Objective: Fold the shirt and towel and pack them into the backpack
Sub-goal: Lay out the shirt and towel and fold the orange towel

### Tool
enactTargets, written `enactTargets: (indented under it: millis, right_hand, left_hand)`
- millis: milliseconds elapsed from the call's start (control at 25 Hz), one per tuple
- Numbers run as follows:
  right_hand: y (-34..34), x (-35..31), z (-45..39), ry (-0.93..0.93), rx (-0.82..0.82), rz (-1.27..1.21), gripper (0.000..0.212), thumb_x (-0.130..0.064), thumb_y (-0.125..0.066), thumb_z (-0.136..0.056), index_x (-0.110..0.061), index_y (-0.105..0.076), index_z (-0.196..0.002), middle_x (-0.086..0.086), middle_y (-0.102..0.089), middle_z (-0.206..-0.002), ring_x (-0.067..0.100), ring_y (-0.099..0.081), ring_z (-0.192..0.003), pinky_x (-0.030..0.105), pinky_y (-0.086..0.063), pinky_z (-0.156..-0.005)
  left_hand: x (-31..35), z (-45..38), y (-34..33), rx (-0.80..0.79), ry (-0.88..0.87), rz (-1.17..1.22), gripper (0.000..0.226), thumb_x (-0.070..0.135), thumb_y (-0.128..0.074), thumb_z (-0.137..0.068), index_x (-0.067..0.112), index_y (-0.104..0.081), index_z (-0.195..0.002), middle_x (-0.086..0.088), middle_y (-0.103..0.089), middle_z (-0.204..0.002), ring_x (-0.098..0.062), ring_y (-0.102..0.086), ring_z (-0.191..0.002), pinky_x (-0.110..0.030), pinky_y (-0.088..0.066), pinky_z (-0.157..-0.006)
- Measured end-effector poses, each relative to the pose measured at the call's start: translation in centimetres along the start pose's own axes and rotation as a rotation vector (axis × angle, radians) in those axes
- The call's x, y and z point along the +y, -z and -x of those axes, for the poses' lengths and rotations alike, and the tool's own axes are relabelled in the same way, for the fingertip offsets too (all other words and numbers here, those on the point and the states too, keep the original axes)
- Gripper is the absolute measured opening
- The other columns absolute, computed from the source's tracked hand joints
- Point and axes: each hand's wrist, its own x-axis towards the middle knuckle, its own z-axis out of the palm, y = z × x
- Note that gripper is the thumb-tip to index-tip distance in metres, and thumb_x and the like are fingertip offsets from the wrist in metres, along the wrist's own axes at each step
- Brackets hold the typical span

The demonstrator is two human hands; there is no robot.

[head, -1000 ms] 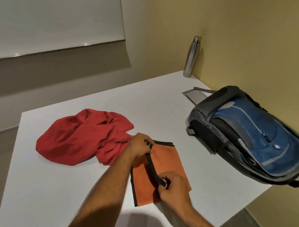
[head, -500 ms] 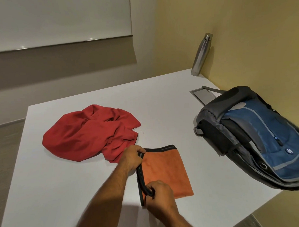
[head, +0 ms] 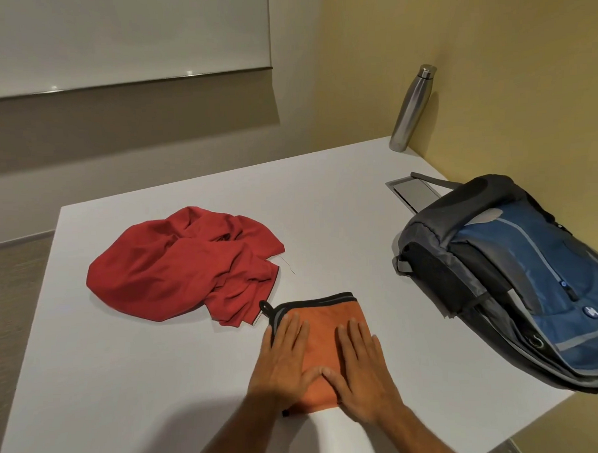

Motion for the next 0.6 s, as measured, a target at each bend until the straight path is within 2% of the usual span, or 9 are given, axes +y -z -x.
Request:
enactTargets:
  millis: [40, 160, 200, 280, 320, 360, 400, 480, 600]
  right_hand:
    - [-0.6, 0.8, 0.0, 0.025, -0.01, 0.037, 0.084, -0.074, -0.016, -0.094, -0.024, 0.014, -0.154, -0.001, 0.027, -0.158, 0.017, 0.024, -0.147, 0.039, 0.015, -0.119]
    - [-1.7, 2.1, 0.2, 0.042, -0.051, 0.045, 0.088, -0.075, -0.017, -0.093, -0.019, 0.004, -0.156, 0.005, 0.014, -0.162, 0.019, 0.021, -0.148, 0.041, 0.012, -0.117]
    - [-1.7, 2.2, 0.1, 0.048, -0.058, 0.04, 0.088, -0.076, -0.017, -0.092, -0.019, 0.008, -0.155, 0.004, 0.019, -0.161, 0.019, 0.024, -0.147, 0.04, 0.015, -0.117]
    - [-1.0, 2.1, -0.1, 0.046, -0.07, -0.007, 0.088, -0.075, -0.018, -0.092, -0.022, 0.015, -0.153, 0.0, 0.03, -0.157, 0.018, 0.027, -0.146, 0.038, 0.017, -0.119]
    - [-0.5, 1.9, -0.3, 0.007, -0.067, -0.057, 0.088, -0.074, -0.022, -0.092, -0.023, 0.013, -0.154, 0.0, 0.028, -0.158, 0.019, 0.023, -0.147, 0.038, 0.013, -0.12]
    - [0.0, 1.7, -0.5, -0.06, -0.015, -0.132, 0.088, -0.071, -0.028, -0.093, -0.021, 0.005, -0.156, 0.002, 0.018, -0.162, 0.021, 0.013, -0.15, 0.039, 0.004, -0.122]
    - [0.4, 1.6, -0.7, -0.15, 0.078, -0.221, 0.086, -0.067, -0.037, -0.093, -0.016, -0.008, -0.157, 0.006, -0.001, -0.164, 0.026, -0.004, -0.151, 0.04, -0.009, -0.122]
    - [1.4, 1.7, -1.6, -0.384, 0.22, -0.378, 0.076, -0.051, -0.055, -0.091, -0.009, -0.031, -0.15, 0.012, -0.036, -0.153, 0.031, -0.036, -0.138, 0.042, -0.031, -0.114]
    - [2.6, 2.0, -3.2, -0.624, 0.12, -0.568, 0.063, -0.036, -0.068, -0.087, -0.007, -0.044, -0.138, 0.011, -0.058, -0.13, 0.027, -0.057, -0.115, 0.039, -0.048, -0.098]
  left_hand:
    - [0.3, 0.8, -0.6, -0.004, 0.021, 0.014, 0.084, 0.069, -0.044, -0.09, 0.005, -0.047, -0.143, -0.018, -0.043, -0.15, -0.036, -0.039, -0.139, -0.055, -0.034, -0.107]
    - [0.5, 2.1, -1.8, -0.005, 0.076, -0.001, 0.087, 0.073, -0.048, -0.087, 0.004, -0.051, -0.139, -0.018, -0.045, -0.148, -0.041, -0.039, -0.138, -0.063, -0.04, -0.104]
    - [0.6, 2.0, -1.8, -0.034, 0.088, 0.009, 0.087, 0.074, -0.046, -0.088, 0.005, -0.051, -0.14, -0.018, -0.045, -0.148, -0.041, -0.039, -0.139, -0.064, -0.039, -0.104]
    - [0.6, 1.7, -1.7, -0.07, 0.153, 0.068, 0.088, 0.076, -0.038, -0.088, 0.008, -0.048, -0.144, -0.018, -0.04, -0.152, -0.04, -0.037, -0.14, -0.06, -0.033, -0.109]
    - [0.8, 1.4, -1.2, -0.065, 0.228, 0.123, 0.087, 0.075, -0.036, -0.088, 0.01, -0.046, -0.145, -0.018, -0.038, -0.154, -0.039, -0.037, -0.14, -0.055, -0.032, -0.111]
    - [1.0, 0.9, -0.4, -0.031, 0.335, 0.189, 0.085, 0.073, -0.04, -0.087, 0.012, -0.044, -0.146, -0.016, -0.037, -0.154, -0.037, -0.039, -0.138, -0.05, -0.035, -0.11]
    - [1.2, 0.3, 0.6, -0.005, 0.469, 0.245, 0.083, 0.069, -0.047, -0.087, 0.014, -0.039, -0.147, -0.013, -0.036, -0.154, -0.033, -0.04, -0.136, -0.046, -0.037, -0.109]
    - [1.4, -1.0, 2.3, -0.035, 0.755, 0.308, 0.079, 0.061, -0.057, -0.086, 0.016, -0.033, -0.147, -0.008, -0.039, -0.149, -0.028, -0.041, -0.132, -0.041, -0.039, -0.106]
    - [1.1, -2.0, 3.5, -0.083, 0.963, 0.458, 0.073, 0.053, -0.067, -0.083, 0.01, -0.042, -0.136, -0.01, -0.053, -0.132, -0.031, -0.051, -0.12, -0.042, -0.046, -0.097]
